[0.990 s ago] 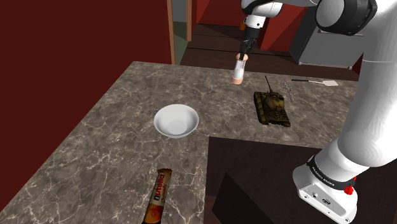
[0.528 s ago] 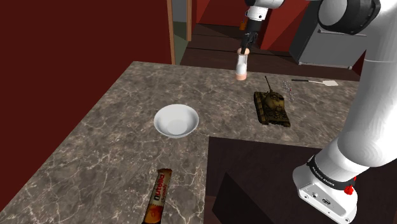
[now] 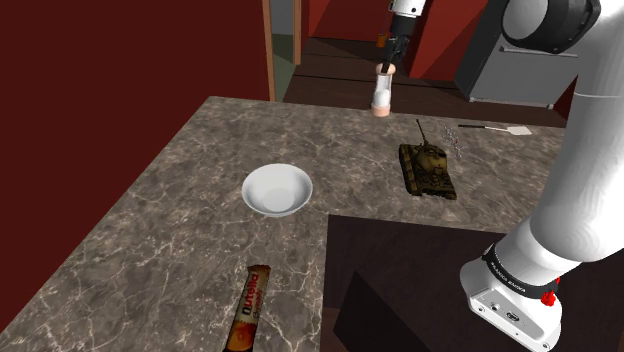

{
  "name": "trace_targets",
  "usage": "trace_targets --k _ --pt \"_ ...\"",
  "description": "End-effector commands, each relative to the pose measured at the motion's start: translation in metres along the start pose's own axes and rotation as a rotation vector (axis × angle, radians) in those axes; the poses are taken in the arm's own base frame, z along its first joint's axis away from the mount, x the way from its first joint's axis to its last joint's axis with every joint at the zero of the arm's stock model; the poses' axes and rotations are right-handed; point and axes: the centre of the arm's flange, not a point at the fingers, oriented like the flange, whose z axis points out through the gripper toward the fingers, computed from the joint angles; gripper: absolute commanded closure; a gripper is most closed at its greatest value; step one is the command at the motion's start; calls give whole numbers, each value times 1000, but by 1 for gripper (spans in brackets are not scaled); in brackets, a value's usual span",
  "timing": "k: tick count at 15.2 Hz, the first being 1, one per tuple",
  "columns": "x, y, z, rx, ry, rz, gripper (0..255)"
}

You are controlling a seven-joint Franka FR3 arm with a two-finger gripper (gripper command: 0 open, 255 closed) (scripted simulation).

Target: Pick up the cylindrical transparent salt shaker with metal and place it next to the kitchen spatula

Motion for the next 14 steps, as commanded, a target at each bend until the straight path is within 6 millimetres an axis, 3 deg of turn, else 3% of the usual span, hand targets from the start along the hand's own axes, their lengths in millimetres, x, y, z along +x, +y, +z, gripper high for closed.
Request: trace_targets --k 1,14 --pt "-12 6 -6 0 0 0 255" --pt "-156 99 -18 0 0 0 255"
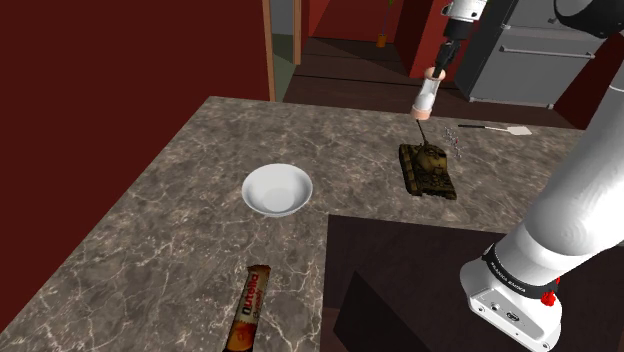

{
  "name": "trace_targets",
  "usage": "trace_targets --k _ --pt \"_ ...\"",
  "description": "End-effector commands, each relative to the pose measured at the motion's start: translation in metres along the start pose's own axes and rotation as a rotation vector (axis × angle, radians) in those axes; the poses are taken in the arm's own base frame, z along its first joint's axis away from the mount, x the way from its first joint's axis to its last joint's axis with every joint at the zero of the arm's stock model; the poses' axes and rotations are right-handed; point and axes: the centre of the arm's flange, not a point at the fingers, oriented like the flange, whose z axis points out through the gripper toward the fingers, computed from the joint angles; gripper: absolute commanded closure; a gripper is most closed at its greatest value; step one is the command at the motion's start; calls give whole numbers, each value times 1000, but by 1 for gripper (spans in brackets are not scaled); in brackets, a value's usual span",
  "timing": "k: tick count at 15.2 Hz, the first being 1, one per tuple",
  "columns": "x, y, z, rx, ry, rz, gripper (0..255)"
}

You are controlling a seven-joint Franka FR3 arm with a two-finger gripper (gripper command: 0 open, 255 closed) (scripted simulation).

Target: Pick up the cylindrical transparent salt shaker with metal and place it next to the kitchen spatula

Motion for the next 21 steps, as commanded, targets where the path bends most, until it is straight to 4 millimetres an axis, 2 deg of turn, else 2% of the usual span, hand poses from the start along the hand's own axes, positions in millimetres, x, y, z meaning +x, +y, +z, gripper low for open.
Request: trace_targets --k 1,21 --pt "-22 14 -6 0 0 -1 255" --pt "-243 157 -25 0 0 -1 255"
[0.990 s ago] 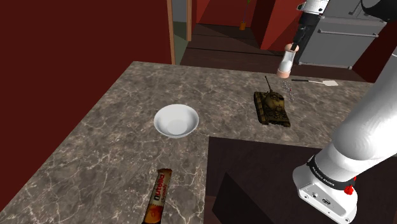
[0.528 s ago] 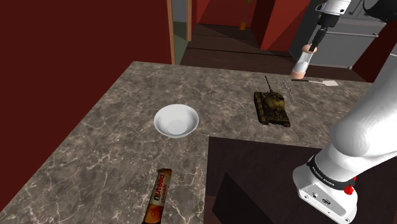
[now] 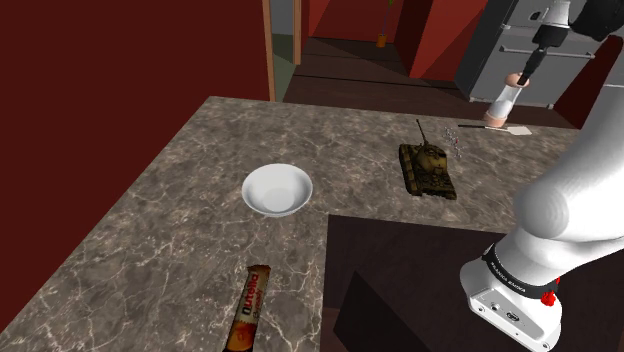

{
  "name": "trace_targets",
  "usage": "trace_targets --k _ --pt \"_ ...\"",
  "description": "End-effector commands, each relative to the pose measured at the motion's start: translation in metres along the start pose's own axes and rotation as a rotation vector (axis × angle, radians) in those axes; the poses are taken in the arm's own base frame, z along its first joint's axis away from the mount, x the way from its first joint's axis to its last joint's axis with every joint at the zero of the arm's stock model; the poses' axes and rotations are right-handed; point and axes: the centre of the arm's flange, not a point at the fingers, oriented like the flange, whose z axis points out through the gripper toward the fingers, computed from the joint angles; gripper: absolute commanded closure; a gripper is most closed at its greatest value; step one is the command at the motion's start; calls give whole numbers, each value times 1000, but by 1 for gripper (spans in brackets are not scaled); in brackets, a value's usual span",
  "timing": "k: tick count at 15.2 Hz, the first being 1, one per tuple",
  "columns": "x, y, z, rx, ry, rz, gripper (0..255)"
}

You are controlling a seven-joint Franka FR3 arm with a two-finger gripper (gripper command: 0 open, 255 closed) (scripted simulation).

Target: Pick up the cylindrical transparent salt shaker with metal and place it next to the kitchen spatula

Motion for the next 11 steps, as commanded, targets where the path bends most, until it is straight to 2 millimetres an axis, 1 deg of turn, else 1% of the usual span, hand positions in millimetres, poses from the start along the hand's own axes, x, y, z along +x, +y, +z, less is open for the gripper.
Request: trace_targets --k 1,10,11 --pt "-24 16 -3 0 0 -2 255" --pt "-124 80 -12 0 0 -2 255" --pt "-132 86 -13 0 0 -2 255"
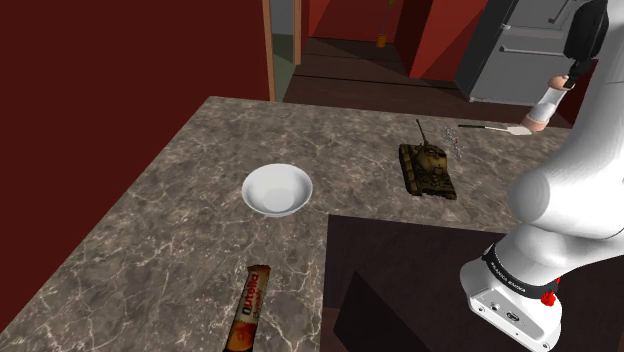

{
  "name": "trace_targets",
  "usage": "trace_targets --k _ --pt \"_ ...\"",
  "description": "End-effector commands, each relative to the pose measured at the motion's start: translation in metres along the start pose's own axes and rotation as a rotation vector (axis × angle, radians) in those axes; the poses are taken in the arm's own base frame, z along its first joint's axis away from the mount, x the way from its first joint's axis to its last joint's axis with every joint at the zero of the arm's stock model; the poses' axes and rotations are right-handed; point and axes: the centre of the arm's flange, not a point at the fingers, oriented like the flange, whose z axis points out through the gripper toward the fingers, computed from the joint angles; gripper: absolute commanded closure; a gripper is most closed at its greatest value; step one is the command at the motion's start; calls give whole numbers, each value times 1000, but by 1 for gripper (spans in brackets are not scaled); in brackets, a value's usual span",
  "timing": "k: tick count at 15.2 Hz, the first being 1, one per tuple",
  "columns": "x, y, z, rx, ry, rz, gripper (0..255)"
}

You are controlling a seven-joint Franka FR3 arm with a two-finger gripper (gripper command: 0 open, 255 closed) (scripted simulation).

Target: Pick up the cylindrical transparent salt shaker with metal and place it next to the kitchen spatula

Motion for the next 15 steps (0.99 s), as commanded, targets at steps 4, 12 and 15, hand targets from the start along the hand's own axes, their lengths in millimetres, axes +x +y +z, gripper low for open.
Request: trace_targets --k 4,12,15 --pt "-12 11 22 0 0 -1 255" --pt "-11 17 63 0 0 -1 255" --pt "-11 19 72 0 0 -1 255"
